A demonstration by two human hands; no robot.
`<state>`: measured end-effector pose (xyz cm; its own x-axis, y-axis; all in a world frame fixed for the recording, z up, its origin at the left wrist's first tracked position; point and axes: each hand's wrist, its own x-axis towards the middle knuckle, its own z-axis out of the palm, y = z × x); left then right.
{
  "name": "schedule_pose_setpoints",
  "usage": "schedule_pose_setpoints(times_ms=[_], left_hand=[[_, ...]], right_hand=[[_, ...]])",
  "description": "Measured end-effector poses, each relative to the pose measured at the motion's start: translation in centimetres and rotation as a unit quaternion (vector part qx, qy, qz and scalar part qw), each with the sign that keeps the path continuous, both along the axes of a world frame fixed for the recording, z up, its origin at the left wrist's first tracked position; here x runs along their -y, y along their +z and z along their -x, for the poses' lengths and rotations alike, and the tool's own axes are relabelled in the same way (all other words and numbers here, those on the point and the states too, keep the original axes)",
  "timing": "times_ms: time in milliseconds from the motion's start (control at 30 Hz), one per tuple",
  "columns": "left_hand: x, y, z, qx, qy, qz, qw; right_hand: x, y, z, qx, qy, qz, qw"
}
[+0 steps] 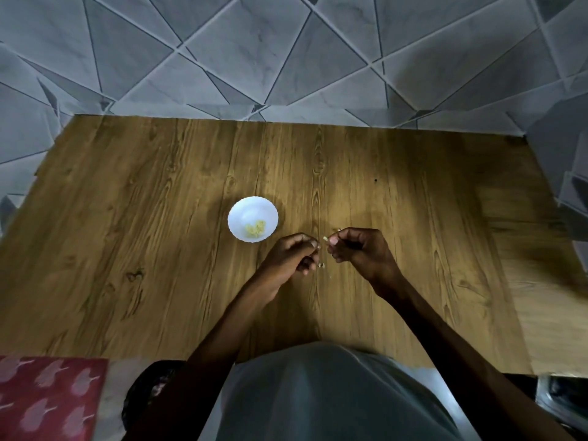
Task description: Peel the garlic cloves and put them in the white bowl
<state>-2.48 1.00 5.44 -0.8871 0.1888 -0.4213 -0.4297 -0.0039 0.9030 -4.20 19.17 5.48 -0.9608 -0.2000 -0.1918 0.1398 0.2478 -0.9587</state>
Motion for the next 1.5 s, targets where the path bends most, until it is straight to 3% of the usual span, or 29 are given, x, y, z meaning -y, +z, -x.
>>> schedule_pose_setpoints(times_ms=[300,567,700,833,933,1267,1500], left_hand=[[-0.4,0.4,-0.1,-0.132,0.011,0.039,0.99],[-0.2,-1.1,0.0,-0.146,0.002,0.097,0.985],[-0.1,-2.4,-0.1,-0.124,-0.027,0.19,0.974],[0.5,-4.5,-0.3,-0.103,-0.092,0.326,0.935],[1.3,-6.3,-0.6,-0.094,-0.077,0.366,0.923],[3.6,-7.6,-1.9,-0.083,-0.027,0.384,0.919],[4.0,-7.8,-2.8,-0.073,0.03,0.33,0.941]], right_hand=[[0.1,0.1,0.1,-0.007,0.003,-0.042,0.999],[0.1,0.1,0.2,0.023,0.018,-0.078,0.997],[-0.1,-0.8,0.2,0.015,0.009,-0.125,0.992],[-0.3,-2.9,0.6,-0.012,0.025,-0.185,0.982],[0.4,-4.8,1.6,-0.038,0.053,-0.23,0.971],[5.1,-7.7,3.0,-0.11,0.127,-0.299,0.939],[1.5,-8.3,1.3,-0.141,0.112,-0.365,0.914]])
